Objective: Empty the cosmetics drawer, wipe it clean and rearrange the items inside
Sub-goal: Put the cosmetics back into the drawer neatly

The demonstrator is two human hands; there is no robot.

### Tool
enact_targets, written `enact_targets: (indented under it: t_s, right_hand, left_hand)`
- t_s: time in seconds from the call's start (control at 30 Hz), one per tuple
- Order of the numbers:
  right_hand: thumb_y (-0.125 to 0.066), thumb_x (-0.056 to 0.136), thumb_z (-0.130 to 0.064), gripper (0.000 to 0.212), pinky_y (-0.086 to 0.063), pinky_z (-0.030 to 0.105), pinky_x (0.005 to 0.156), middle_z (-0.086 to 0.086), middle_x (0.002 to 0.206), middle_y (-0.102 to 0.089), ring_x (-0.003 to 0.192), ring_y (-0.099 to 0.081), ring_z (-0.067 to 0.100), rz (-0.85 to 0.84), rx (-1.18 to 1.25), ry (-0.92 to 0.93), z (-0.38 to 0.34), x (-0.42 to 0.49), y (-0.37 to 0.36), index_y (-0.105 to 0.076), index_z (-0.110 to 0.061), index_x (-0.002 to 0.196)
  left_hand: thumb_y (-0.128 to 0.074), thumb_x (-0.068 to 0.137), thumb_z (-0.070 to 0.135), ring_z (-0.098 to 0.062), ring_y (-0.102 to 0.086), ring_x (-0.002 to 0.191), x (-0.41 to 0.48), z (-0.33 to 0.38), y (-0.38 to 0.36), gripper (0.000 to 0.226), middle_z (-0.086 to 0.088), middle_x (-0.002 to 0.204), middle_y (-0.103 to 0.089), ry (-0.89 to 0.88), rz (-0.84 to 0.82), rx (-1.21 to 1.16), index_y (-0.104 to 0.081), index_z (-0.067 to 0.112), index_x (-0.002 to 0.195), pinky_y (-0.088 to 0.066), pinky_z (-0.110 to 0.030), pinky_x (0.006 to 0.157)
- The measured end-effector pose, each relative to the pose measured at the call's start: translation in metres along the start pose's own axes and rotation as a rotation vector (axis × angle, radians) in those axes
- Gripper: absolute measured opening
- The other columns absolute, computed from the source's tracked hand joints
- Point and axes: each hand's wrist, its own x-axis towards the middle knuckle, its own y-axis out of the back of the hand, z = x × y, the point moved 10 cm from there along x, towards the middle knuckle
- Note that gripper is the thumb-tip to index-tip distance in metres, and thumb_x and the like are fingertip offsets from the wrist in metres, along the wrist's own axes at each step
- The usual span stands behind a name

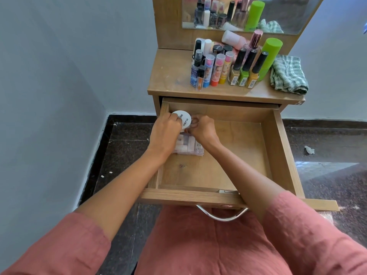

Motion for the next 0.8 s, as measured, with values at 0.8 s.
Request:
enact_targets:
  t_s: [0.8]
  right_hand:
    - [-0.044, 0.083, 0.012, 0.031, -0.043, 0.006, 0.054, -0.008, 0.065, -0.052, 0.056, -0.047, -0.001, 0.009, -0.061, 0.08, 0.0, 0.0, 0.003, -0.062, 0.004, 0.107]
  left_hand:
    - [-0.047, 0.092, 0.003, -0.027, -0.046, 0.121, 0.001, 0.009, -0.006, 0.04, -0.017, 0.134, -0.046, 0.031, -0.097, -0.168, -0.042, 0.0, 0.131, -0.042, -0.03, 0.094]
